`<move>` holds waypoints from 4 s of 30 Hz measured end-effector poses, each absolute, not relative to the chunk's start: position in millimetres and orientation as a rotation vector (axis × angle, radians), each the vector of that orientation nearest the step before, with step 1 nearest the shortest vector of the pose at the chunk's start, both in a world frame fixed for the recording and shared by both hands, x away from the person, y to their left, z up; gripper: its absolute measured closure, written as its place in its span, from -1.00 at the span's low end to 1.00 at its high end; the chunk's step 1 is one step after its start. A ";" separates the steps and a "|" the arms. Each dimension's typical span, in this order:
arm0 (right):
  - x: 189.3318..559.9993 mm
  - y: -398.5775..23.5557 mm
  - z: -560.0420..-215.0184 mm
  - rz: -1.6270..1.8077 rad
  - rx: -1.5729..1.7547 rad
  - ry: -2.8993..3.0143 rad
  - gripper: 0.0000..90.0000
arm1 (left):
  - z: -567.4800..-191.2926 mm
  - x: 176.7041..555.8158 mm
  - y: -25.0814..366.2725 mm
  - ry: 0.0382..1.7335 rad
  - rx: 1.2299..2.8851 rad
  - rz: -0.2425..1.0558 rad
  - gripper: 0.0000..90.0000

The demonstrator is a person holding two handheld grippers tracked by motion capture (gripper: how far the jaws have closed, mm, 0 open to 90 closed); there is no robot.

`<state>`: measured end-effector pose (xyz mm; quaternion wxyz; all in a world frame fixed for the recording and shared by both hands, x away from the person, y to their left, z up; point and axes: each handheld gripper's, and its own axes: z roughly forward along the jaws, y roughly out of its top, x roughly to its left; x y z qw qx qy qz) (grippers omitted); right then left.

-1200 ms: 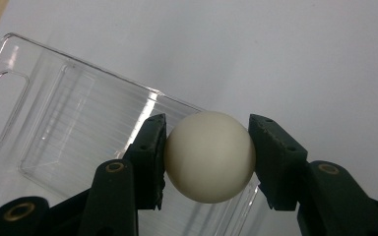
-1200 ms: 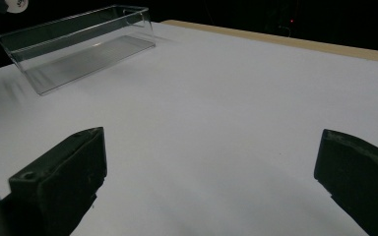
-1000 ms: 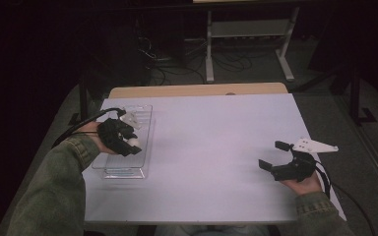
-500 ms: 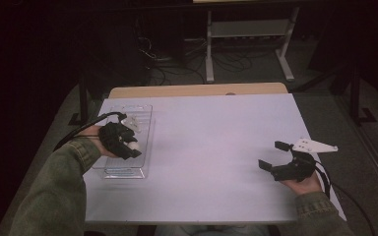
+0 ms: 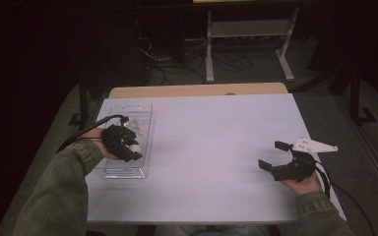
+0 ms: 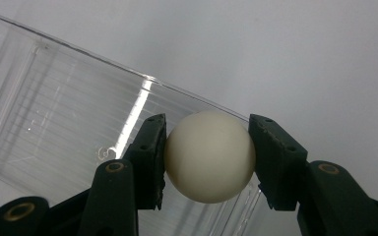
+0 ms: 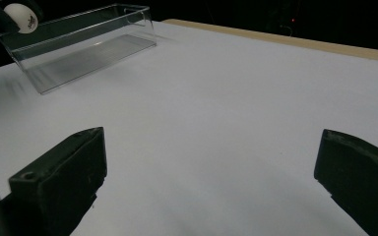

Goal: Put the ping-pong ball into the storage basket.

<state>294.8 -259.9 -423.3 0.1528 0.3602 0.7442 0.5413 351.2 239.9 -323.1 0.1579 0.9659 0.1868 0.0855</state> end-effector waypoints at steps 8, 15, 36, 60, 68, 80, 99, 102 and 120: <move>295.1 -259.4 -423.6 1.549 1.031 2.141 -1.00 | -329.9 354.1 242.5 0.552 2.773 0.237 0.12; 295.1 -258.8 -423.7 1.546 1.027 2.147 -1.00 | -336.4 357.0 241.9 0.554 2.791 0.227 0.12; 295.0 -257.7 -423.7 1.546 1.019 2.154 -1.00 | -358.5 363.3 250.0 0.616 2.804 0.204 0.12; 295.1 -257.1 -423.7 1.546 1.011 2.156 -1.00 | -385.3 371.6 243.3 0.633 2.808 0.144 0.12; 294.9 -257.5 -423.8 1.545 1.015 2.157 -1.00 | -389.2 375.0 239.8 0.634 2.818 0.129 0.12; 295.0 -257.7 -423.8 1.547 1.017 2.161 -1.00 | -391.0 374.9 239.5 0.657 2.825 0.174 0.01; 294.6 -257.5 -423.6 1.552 1.018 2.164 -1.00 | -378.9 374.4 250.3 0.763 2.777 0.175 -0.56; 294.7 -257.7 -423.7 1.551 1.019 2.164 -1.00 | -376.1 373.3 254.8 0.780 2.759 0.176 -0.64; 294.0 -258.2 -423.8 1.550 1.026 2.165 -1.00 | -360.1 361.1 259.5 0.824 2.691 0.300 -1.00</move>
